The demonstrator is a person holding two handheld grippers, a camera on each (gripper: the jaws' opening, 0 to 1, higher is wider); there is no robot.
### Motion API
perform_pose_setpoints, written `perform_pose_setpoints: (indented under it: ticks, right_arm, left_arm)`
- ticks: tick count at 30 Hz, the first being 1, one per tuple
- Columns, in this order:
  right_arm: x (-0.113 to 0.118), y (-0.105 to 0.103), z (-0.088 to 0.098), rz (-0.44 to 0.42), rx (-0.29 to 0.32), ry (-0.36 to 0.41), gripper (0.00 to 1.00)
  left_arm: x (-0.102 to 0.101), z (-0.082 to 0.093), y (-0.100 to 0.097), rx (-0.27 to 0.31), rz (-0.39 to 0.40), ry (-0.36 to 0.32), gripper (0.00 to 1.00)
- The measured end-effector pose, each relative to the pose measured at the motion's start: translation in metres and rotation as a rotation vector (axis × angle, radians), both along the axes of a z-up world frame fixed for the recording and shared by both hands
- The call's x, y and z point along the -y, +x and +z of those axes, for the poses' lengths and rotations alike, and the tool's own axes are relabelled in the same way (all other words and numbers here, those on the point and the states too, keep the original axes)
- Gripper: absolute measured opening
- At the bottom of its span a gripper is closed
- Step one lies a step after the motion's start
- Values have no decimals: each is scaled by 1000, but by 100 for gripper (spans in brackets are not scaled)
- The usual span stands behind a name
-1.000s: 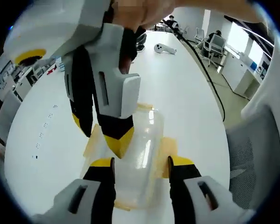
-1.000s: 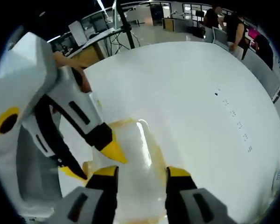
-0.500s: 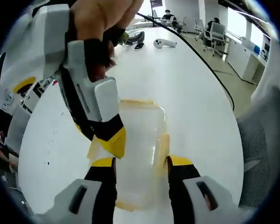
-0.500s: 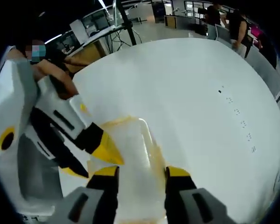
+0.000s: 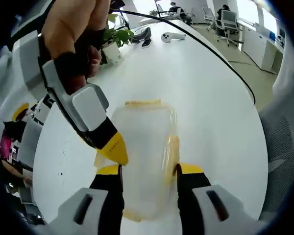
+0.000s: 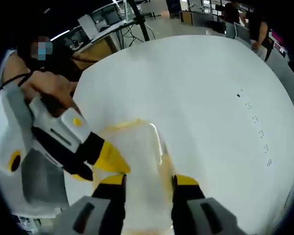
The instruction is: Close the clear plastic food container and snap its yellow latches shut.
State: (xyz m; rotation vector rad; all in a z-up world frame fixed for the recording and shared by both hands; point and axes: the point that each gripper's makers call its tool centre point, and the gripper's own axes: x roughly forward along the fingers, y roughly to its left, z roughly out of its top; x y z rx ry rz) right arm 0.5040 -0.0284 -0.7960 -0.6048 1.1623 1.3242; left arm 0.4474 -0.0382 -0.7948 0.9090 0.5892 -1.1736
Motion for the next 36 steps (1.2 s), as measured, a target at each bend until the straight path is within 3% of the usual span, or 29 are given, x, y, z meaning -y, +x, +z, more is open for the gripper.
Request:
perform_pose_setpoints:
  ticks: [6,7,8,11,17,36]
  right_arm:
    - [-1,-1,-1,13,-2,-32,31]
    - [0,0,-4,3,-12,-31,31]
    - [1,-1,-6,7,-19,-40,30]
    - [7,-7,-9,32,-62,-97,29]
    - [3,-6,-7,8,-53,-43,29]
    - [0,-3,0,-30,-42,-33,33]
  left_arm:
    - [0,0,2,8,12,5,36]
    - [-15,6,20,132,31,90,35]
    - [0,-4,5,67,15,52,35]
    - [0,0,2,60,4,33,34]
    - [-1,-2,1,40,7,27,34]
    - [1,0,-1,48,5,18,39]
